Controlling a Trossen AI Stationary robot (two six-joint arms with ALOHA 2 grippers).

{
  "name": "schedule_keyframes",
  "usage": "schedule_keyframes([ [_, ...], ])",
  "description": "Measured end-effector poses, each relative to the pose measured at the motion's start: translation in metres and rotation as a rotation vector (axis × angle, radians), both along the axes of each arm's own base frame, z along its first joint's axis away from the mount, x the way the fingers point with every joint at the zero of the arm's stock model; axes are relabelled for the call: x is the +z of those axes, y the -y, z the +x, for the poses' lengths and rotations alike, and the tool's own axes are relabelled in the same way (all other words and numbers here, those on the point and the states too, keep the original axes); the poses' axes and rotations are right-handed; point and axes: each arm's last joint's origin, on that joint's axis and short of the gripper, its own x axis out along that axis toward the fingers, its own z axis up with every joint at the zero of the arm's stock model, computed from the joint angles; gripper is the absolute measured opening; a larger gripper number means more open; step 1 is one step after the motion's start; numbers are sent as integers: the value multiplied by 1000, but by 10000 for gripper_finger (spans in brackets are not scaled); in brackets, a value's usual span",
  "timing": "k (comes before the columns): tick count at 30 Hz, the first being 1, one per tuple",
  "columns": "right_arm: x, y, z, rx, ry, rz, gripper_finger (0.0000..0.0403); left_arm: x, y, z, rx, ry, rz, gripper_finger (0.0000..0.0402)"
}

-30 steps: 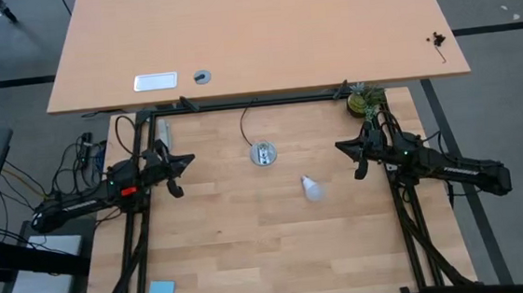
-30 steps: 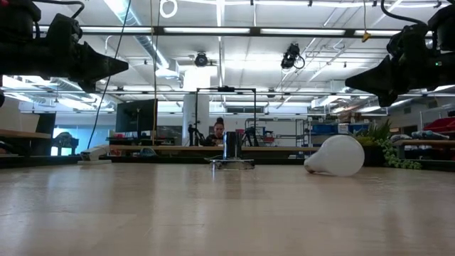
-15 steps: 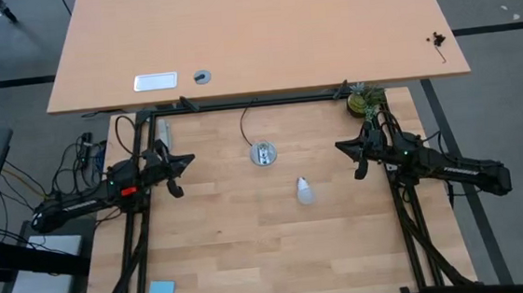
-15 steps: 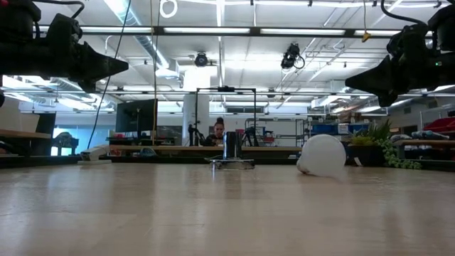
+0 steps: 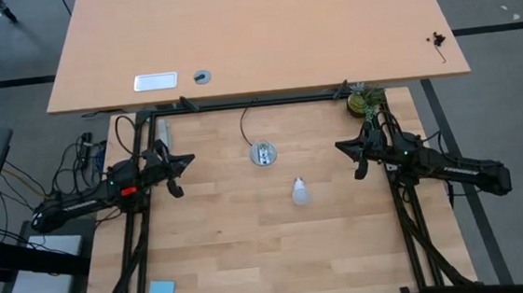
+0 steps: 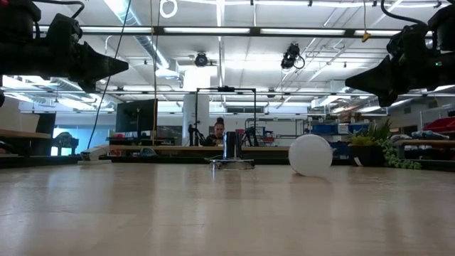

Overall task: Screw lightbulb
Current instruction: Return to Home Position

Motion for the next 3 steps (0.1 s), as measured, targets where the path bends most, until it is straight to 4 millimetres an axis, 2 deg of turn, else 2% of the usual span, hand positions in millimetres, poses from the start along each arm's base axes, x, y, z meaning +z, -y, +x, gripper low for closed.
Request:
schedule_keyframes([
  [3,0,0,0,0,0,0,31,0,0,0,0,0,0,4],
])
